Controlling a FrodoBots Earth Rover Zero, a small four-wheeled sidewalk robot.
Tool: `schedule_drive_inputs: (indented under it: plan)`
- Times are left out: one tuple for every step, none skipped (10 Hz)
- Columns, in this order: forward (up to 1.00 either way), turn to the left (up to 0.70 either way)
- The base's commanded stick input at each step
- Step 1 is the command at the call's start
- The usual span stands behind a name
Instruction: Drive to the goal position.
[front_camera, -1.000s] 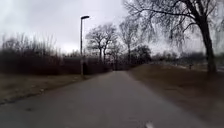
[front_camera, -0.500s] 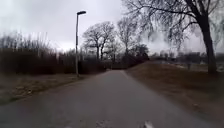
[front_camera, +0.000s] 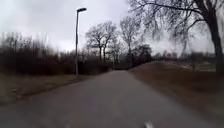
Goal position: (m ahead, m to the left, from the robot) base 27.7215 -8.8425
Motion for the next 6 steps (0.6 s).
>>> schedule_drive_inputs:
  plan:
    - [1.0,-0.01]
    - [1.0,-0.05]
    - [1.0,-0.39]
    - [1.0,-0.4]
    - [1.0,-0.4]
    - [1.0,-0.4]
